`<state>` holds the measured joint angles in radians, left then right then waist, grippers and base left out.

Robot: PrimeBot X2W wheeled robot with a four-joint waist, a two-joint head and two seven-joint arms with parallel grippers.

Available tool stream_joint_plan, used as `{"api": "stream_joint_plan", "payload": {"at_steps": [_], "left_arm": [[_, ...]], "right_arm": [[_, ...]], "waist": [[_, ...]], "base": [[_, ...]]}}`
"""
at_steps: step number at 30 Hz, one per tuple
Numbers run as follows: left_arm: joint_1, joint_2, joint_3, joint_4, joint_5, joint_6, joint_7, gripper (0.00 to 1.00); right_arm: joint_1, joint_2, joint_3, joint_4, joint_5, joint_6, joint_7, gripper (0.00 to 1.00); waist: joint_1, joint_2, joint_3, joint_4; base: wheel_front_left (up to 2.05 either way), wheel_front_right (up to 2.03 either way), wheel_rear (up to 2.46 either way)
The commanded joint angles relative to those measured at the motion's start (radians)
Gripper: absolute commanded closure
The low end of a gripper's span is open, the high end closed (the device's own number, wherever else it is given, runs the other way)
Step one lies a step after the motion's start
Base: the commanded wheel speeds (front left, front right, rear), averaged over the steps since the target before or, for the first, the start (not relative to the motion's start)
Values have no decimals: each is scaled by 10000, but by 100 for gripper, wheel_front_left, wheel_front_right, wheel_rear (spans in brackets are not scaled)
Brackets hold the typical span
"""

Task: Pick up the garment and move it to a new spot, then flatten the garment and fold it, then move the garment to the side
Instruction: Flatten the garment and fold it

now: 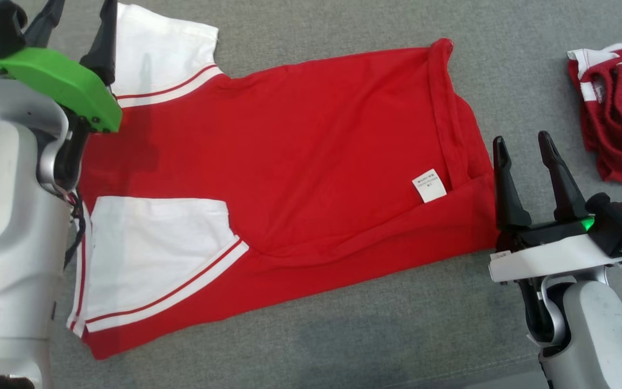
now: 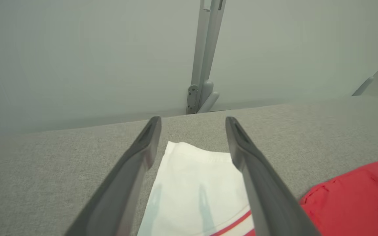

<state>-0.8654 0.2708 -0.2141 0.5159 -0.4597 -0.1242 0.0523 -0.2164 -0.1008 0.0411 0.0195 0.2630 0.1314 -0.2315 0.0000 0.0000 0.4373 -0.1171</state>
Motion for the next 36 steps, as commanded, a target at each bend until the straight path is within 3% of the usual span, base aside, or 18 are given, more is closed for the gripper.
{"api": "stream_joint_plan", "payload": {"at_steps": [1,9,15,16,17,18,27,36], "left_arm": [[-696,258,-157,788,-288,-66,279,0],[-2006,861,-751,2918,-949,-69,836,0],[-2301,1010,-976,4176,-1457,-72,873,0],[-2242,960,-1070,4285,-1528,-72,926,15],[-2224,933,-1168,4335,-1581,-74,927,78],[-2229,925,-1264,4367,-1690,-74,883,100],[-2594,792,-2062,4435,-2239,-73,368,100],[-3218,182,-3109,4195,-2776,-74,-125,100]], "right_arm": [[-279,75,174,114,117,-15,-123,0],[-714,134,553,402,255,-15,-287,0],[-926,101,700,612,375,-15,-344,0],[-994,79,662,622,414,-15,-342,0],[-1073,49,616,632,441,-15,-341,0],[-1169,15,568,601,448,-15,-346,0],[-3354,-797,756,1216,949,-15,-351,0],[-5931,-1640,2536,3927,1819,-17,183,0]], "waist": [[0,0,849,-774],[0,0,1440,-1291],[0,0,1550,-1458],[0,0,1554,-1452],[0,0,1559,-1441],[0,0,1559,-1425],[0,0,1575,-1017],[0,0,1859,19]], "base": [[0,0,0],[0,0,0],[0,0,0],[0,0,0],[0,0,0],[0,0,0],[0,0,0],[0,0,0]]}}
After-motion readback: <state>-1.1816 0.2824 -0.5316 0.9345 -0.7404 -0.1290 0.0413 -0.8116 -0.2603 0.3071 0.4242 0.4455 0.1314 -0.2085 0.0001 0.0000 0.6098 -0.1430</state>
